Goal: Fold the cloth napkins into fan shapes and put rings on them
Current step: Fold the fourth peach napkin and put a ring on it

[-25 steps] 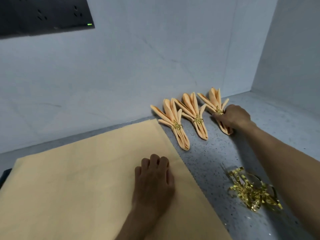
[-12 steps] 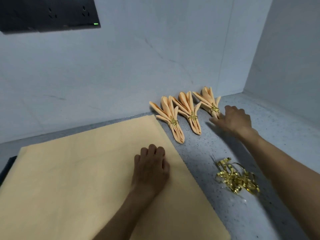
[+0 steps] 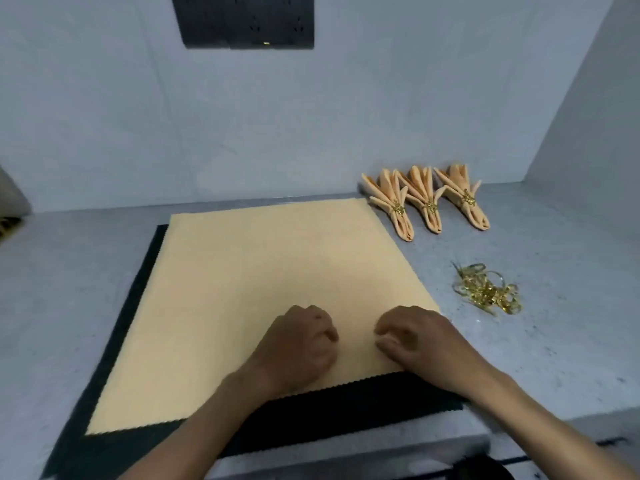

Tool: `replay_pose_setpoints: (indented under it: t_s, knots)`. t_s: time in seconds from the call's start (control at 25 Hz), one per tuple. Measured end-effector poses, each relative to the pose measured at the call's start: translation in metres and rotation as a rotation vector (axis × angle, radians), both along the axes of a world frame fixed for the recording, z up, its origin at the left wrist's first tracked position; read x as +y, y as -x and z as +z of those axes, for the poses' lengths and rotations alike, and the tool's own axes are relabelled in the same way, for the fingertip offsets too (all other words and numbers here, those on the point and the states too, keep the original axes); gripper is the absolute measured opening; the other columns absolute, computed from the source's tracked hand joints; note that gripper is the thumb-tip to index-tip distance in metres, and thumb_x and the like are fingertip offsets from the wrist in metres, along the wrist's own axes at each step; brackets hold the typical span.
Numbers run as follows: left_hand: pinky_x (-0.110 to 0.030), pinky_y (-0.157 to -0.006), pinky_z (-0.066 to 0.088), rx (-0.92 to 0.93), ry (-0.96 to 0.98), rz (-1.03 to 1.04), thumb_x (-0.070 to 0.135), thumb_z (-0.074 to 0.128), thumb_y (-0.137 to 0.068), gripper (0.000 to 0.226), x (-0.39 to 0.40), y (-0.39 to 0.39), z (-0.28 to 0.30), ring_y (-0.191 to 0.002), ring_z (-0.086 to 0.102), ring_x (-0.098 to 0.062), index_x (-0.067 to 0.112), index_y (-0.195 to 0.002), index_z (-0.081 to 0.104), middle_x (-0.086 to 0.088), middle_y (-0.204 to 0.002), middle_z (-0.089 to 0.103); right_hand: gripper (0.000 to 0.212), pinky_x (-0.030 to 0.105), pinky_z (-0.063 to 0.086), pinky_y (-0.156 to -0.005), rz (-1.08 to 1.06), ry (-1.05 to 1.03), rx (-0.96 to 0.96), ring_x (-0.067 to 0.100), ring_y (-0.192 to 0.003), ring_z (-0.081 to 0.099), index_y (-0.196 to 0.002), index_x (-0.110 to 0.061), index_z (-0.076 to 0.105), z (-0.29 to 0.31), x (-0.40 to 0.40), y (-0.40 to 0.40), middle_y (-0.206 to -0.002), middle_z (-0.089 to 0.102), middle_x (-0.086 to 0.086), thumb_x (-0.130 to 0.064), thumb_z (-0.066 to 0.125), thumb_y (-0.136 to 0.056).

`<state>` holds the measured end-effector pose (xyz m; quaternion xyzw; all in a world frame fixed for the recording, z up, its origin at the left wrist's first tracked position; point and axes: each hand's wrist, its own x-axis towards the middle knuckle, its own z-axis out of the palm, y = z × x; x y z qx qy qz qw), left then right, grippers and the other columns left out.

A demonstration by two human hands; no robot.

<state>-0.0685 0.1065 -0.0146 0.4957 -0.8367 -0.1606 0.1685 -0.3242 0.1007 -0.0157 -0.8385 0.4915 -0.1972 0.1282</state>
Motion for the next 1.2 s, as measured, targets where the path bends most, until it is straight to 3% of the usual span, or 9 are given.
replay_pose_setpoints:
  t_s: [0.12, 0.28, 0.44, 0.52, 0.72, 0.84, 0.96, 1.08, 1.2]
  knots:
    - [-0.027, -0.104, 0.036, -0.107, -0.063, 0.039, 0.073, 0.04, -0.07, 0.067, 0.039, -0.037, -0.002, -0.123, 0.039, -0.001, 0.034, -0.12, 0.062, 0.024, -0.133, 0.045, 0.036, 0.031, 0.044, -0.092, 0.092, 0.014, 0.062, 0.002, -0.107, 0.052, -0.105, -0.034, 0.068, -0.011, 0.013, -0.007, -0.12, 0.058, -0.024, -0.059, 0.055, -0.085]
    - [-0.037, -0.079, 0.054, -0.123, 0.049, 0.077, 0.054, 0.032, -0.08, 0.05, 0.041, -0.048, -0.001, -0.096, 0.065, -0.012, 0.025, -0.1, 0.067, 0.011, -0.111, 0.069, 0.048, 0.028, 0.044, -0.093, 0.116, 0.028, 0.12, 0.004, -0.108, 0.053, -0.109, -0.032, 0.068, 0.0, 0.015, -0.011, -0.121, 0.058, -0.022, -0.068, 0.05, -0.082]
    - [-0.036, -0.078, 0.053, -0.077, 0.072, 0.145, 0.04, 0.042, -0.083, 0.03, 0.04, -0.047, -0.007, -0.092, 0.067, -0.014, 0.026, -0.097, 0.065, 0.011, -0.107, 0.071, 0.051, 0.027, 0.045, -0.09, 0.146, 0.063, 0.225, 0.004, -0.107, 0.053, -0.114, -0.031, 0.066, 0.006, 0.017, -0.011, -0.121, 0.057, -0.021, -0.068, 0.048, -0.084]
    - [-0.034, -0.082, 0.05, -0.076, 0.033, 0.155, 0.053, 0.046, -0.083, 0.031, 0.042, -0.046, -0.004, -0.093, 0.064, -0.011, 0.029, -0.096, 0.061, 0.014, -0.108, 0.069, 0.041, 0.032, 0.051, -0.079, 0.191, 0.159, 0.309, 0.01, -0.097, 0.059, -0.106, -0.028, 0.067, 0.005, 0.017, -0.014, -0.112, 0.063, -0.014, -0.057, 0.043, -0.09]
    - [-0.029, -0.077, 0.044, -0.229, 0.055, 0.131, 0.052, 0.052, -0.089, 0.037, 0.047, -0.033, 0.007, -0.093, 0.063, -0.017, 0.029, -0.118, 0.056, 0.01, -0.105, 0.067, 0.034, 0.036, 0.049, -0.056, 0.172, 0.341, 0.351, 0.019, -0.071, 0.06, -0.091, -0.021, 0.063, -0.009, 0.016, -0.019, -0.084, 0.065, -0.006, -0.038, 0.034, -0.098]
    - [-0.029, -0.069, 0.039, -0.293, 0.05, 0.089, 0.029, 0.049, -0.09, 0.041, 0.049, -0.034, 0.014, -0.092, 0.064, -0.022, 0.029, -0.131, 0.05, 0.005, -0.11, 0.067, 0.029, 0.037, 0.05, -0.057, 0.109, 0.315, 0.264, 0.016, -0.073, 0.062, -0.095, -0.025, 0.064, -0.007, 0.015, -0.018, -0.082, 0.067, -0.009, -0.039, 0.039, -0.1]
    - [-0.031, -0.08, 0.043, -0.398, -0.018, 0.033, 0.037, 0.05, -0.091, 0.063, 0.052, -0.033, 0.025, -0.098, 0.061, -0.024, 0.033, -0.15, 0.027, 0.002, -0.119, 0.063, 0.022, 0.037, 0.048, -0.062, 0.103, 0.213, 0.203, 0.017, -0.074, 0.062, -0.097, -0.027, 0.061, 0.0, 0.013, -0.019, -0.08, 0.067, -0.008, -0.039, 0.043, -0.1]
    - [-0.033, -0.081, 0.048, -0.336, 0.033, 0.099, 0.047, 0.045, -0.096, 0.045, 0.051, -0.034, 0.022, -0.091, 0.062, -0.023, 0.034, -0.139, 0.041, 0.001, -0.106, 0.068, 0.019, 0.035, 0.042, -0.064, 0.101, 0.035, 0.154, 0.015, -0.074, 0.059, -0.095, -0.029, 0.057, 0.014, 0.002, -0.019, -0.08, 0.066, -0.008, -0.04, 0.043, -0.102]
    - [-0.037, -0.078, 0.05, -0.147, -0.026, 0.164, 0.04, 0.033, -0.104, 0.03, 0.046, -0.041, 0.016, -0.078, 0.061, -0.017, 0.028, -0.105, 0.061, 0.005, -0.087, 0.068, 0.019, 0.035, 0.035, -0.059, 0.071, 0.088, 0.192, 0.017, -0.068, 0.055, -0.094, -0.026, 0.048, 0.018, 0.0, -0.025, -0.075, 0.06, -0.006, -0.039, 0.038, -0.104]
